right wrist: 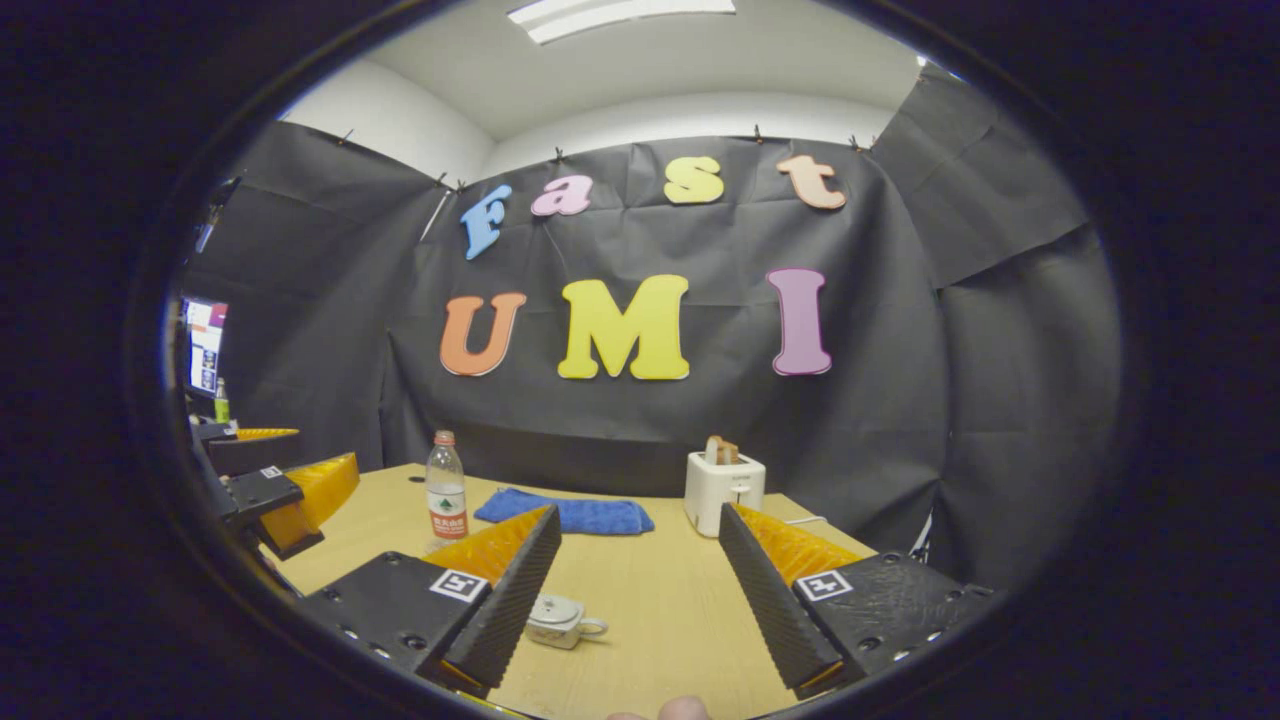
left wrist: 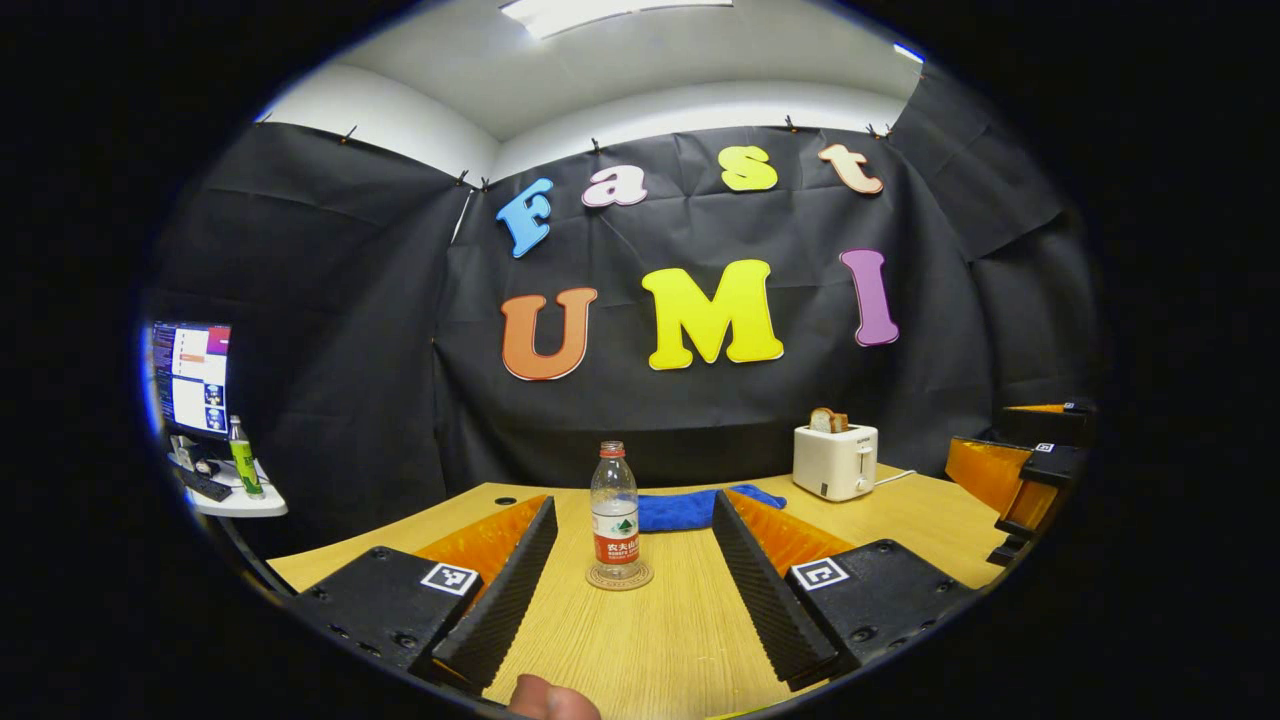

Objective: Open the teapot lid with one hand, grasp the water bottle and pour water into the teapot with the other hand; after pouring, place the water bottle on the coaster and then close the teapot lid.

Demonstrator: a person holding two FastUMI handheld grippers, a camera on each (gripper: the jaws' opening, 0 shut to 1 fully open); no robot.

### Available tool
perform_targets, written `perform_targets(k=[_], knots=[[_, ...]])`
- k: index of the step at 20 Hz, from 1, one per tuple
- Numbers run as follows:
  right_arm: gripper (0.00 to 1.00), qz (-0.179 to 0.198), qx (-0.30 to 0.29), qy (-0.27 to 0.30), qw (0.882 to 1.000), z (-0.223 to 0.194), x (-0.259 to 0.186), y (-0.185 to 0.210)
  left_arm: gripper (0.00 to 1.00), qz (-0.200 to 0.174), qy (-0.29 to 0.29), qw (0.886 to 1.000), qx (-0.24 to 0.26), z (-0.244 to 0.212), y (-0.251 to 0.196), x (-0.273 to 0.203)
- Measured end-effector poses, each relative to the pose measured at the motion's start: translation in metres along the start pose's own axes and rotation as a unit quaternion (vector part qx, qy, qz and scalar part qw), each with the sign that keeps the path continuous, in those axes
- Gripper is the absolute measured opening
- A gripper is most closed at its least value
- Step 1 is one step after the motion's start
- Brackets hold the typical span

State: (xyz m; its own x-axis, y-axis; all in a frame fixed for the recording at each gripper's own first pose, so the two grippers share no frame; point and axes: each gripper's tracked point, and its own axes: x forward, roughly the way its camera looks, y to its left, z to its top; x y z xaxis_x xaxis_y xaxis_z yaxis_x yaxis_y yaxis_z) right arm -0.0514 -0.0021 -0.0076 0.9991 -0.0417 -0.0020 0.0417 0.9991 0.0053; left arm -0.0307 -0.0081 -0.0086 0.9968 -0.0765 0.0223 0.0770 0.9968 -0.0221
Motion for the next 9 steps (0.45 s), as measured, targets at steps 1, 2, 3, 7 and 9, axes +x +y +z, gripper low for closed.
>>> perform_targets(k=[1, 2, 3, 7, 9], knots=[[0.96, 0.0, -0.002, -0.001, 1.0, 0.002, 0.001, 0.003, 0.98, 0.002, 0.0, 1.0, 0.0, 0.001, 0.002, 0.0], [0.97, 0.001, -0.005, -0.002, 1.0, 0.002, 0.002, 0.005, 0.98, 0.003, -0.001, 1.0, -0.002, 0.002, 0.005, 0.001], [0.97, 0.002, -0.008, -0.003, 1.0, 0.003, 0.003, 0.007, 0.97, 0.006, -0.002, 1.0, -0.004, 0.003, 0.008, 0.001], [0.96, 0.005, -0.006, -0.003, 1.0, 0.003, 0.005, 0.014, 0.97, 0.008, 0.011, 1.0, -0.015, -0.005, 0.013, 0.004], [0.97, 0.007, -0.007, -0.003, 1.0, 0.004, 0.006, 0.016, 0.98, 0.011, 0.015, 1.0, -0.012, -0.008, 0.015, 0.005]])
